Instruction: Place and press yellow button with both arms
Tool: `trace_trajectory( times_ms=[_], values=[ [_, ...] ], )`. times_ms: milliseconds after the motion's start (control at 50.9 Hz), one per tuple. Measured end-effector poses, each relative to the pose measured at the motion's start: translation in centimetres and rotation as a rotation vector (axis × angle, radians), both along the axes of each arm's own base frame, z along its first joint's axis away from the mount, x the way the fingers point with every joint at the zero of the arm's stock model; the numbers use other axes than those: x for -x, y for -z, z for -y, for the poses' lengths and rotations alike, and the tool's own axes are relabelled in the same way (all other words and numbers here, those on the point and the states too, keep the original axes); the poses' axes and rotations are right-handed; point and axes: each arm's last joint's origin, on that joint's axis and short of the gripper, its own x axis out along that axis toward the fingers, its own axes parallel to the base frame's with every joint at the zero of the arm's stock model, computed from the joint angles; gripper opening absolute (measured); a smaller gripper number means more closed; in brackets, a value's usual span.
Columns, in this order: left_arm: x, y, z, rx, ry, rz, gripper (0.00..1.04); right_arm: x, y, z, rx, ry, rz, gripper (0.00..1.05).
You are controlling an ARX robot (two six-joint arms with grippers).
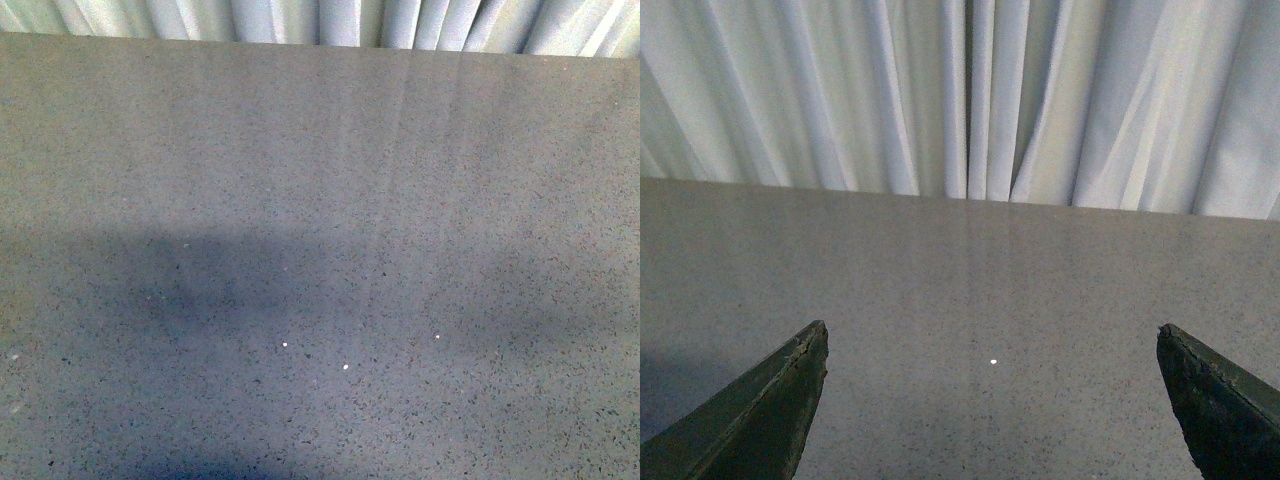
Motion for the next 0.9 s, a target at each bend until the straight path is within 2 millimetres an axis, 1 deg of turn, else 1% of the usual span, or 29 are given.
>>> trace_trajectory(
  times_ms=[157, 255, 334, 393, 432, 452, 511, 589, 628, 707, 727, 766, 785, 805, 825, 844, 884, 903],
  values=[
    [0.4, -0.5, -0.7, 0.011, -0.019, -0.007, 0.35, 0.0, 0.0, 0.0, 0.000, 0.000, 0.000, 0.96],
    [0.4, -1.8, -1.8, 0.012, -0.044, 0.014, 0.35, 0.0, 0.0, 0.0, 0.000, 0.000, 0.000, 0.96],
    [-0.5, -4.2, -2.9, -0.010, -0.059, 0.063, 0.35, 0.0, 0.0, 0.0, 0.000, 0.000, 0.000, 0.96],
    [-1.3, -6.2, -2.6, -0.026, -0.032, 0.095, 0.35, 0.0, 0.0, 0.0, 0.000, 0.000, 0.000, 0.96],
    [-1.9, -7.4, -1.7, -0.029, 0.004, 0.116, 0.35, 0.0, 0.0, 0.0, 0.000, 0.000, 0.000, 0.96],
    [-2.3, -8.0, -0.9, -0.033, 0.032, 0.127, 0.35, 0.0, 0.0, 0.0, 0.000, 0.000, 0.000, 0.96],
    [-3.0, -8.9, 1.0, -0.028, 0.089, 0.148, 0.35, 0.0, 0.0, 0.0, 0.000, 0.000, 0.000, 0.96],
    [-4.4, -9.6, 5.0, -0.007, 0.199, 0.171, 0.35, 0.0, 0.0, 0.0, 0.000, 0.000, 0.000, 0.96],
    [-5.1, -9.6, 7.7, 0.010, 0.274, 0.180, 0.35, 0.0, 0.0, 0.0, 0.000, 0.000, 0.000, 0.96],
    [-6.0, -9.3, 11.5, 0.036, 0.375, 0.187, 0.35, 0.0, 0.0, 0.0, 0.000, 0.000, 0.000, 0.96],
    [-6.0, -9.3, 11.9, 0.037, 0.387, 0.186, 0.35, 0.0, 0.0, 0.0, 0.000, 0.000, 0.000, 0.96],
    [-6.4, -9.0, 13.8, 0.048, 0.442, 0.186, 0.35, 0.0, 0.0, 0.0, 0.000, 0.000, 0.000, 0.96],
    [-6.5, -9.0, 14.2, 0.050, 0.452, 0.185, 0.35, 0.0, 0.0, 0.0, 0.000, 0.000, 0.000, 0.96],
    [-6.7, -8.7, 15.5, 0.057, 0.486, 0.182, 0.35, 0.0, 0.0, 0.0, 0.000, 0.000, 0.000, 0.96],
    [-6.8, -8.5, 16.3, 0.062, 0.510, 0.178, 0.35, 0.0, 0.0, 0.0, 0.000, 0.000, 0.000, 0.96],
    [-6.9, -8.4, 16.7, 0.066, 0.522, 0.176, 0.35, 0.0, 0.0, 0.0, 0.000, 0.000, 0.000, 0.96],
    [-7.1, -8.0, 18.2, 0.075, 0.562, 0.166, 0.35, 0.0, 0.0, 0.0, 0.000, 0.000, 0.000, 0.96],
    [-7.1, -7.8, 18.5, 0.077, 0.571, 0.162, 0.35, 0.0, 0.0, 0.0, 0.000, 0.000, 0.000, 0.96]
  ],
)
